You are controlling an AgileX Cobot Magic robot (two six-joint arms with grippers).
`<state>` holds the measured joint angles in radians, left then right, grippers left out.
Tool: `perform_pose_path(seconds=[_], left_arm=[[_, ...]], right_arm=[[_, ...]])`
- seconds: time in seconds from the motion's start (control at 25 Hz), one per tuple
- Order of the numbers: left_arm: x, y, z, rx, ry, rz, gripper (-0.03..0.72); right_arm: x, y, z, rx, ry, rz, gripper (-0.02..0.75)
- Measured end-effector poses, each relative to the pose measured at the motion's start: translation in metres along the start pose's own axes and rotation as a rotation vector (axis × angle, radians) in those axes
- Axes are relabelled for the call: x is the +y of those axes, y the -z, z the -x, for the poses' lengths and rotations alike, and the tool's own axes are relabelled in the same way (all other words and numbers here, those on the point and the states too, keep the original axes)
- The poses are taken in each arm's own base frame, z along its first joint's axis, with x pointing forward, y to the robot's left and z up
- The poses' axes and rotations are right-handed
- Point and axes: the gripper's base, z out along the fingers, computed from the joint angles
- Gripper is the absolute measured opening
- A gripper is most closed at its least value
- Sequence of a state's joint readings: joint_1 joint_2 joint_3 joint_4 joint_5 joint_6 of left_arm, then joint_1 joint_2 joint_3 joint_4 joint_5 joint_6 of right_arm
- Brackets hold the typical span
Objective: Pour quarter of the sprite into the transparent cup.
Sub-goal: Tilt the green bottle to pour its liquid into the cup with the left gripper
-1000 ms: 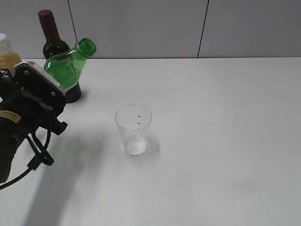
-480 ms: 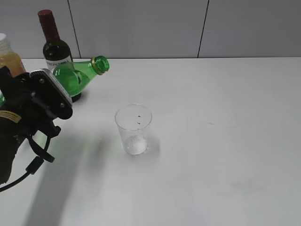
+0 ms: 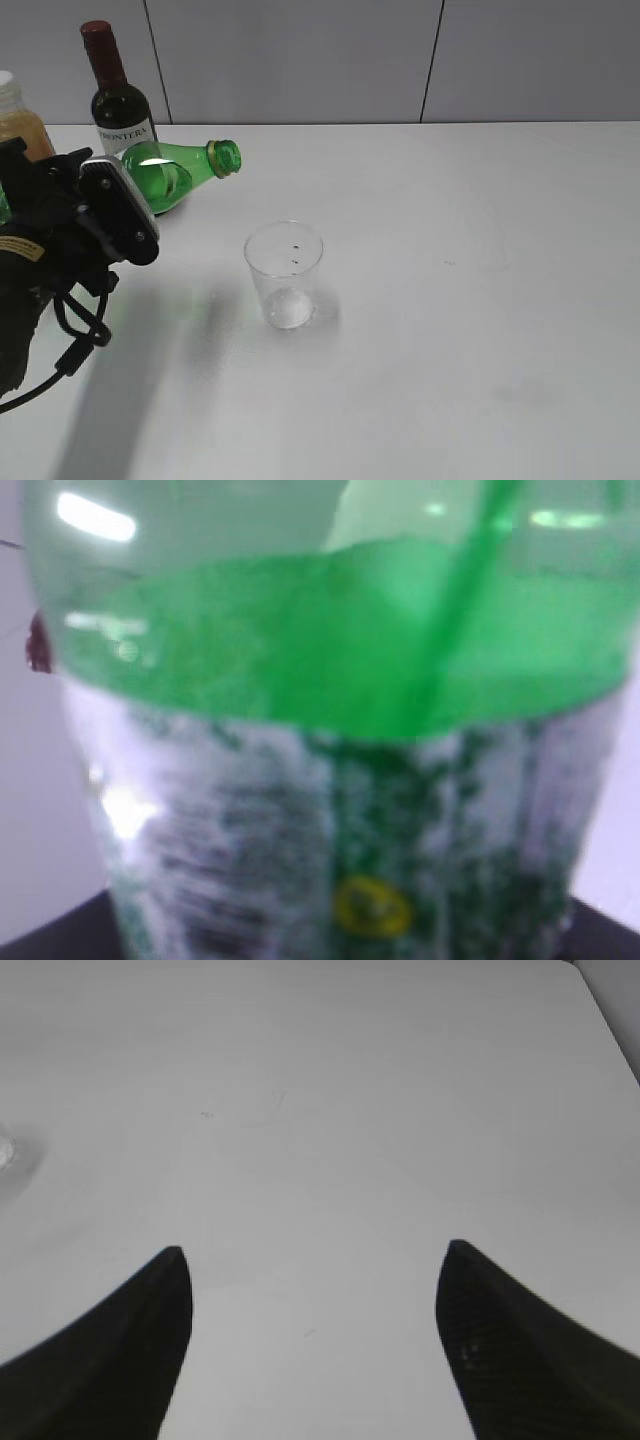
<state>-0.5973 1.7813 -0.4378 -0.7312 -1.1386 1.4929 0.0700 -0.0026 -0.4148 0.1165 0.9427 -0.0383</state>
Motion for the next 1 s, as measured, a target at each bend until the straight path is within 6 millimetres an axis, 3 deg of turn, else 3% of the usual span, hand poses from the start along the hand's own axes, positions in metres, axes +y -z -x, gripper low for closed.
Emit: perform_pose_path(seconds=[0.48,1.0], left_arm=[[0.0077,-0.0076,0.0049,0.041,-0.079,0.036,0.454],[-0.0009,-0.0098,0.0032,0.051,-0.152,0.015,0.454]], right_arm=[[0.0,0.0,0.0,0.0,0.0,0.0,0.585],[0.0,0.0,0.0,0.0,0.0,0.0,0.585]])
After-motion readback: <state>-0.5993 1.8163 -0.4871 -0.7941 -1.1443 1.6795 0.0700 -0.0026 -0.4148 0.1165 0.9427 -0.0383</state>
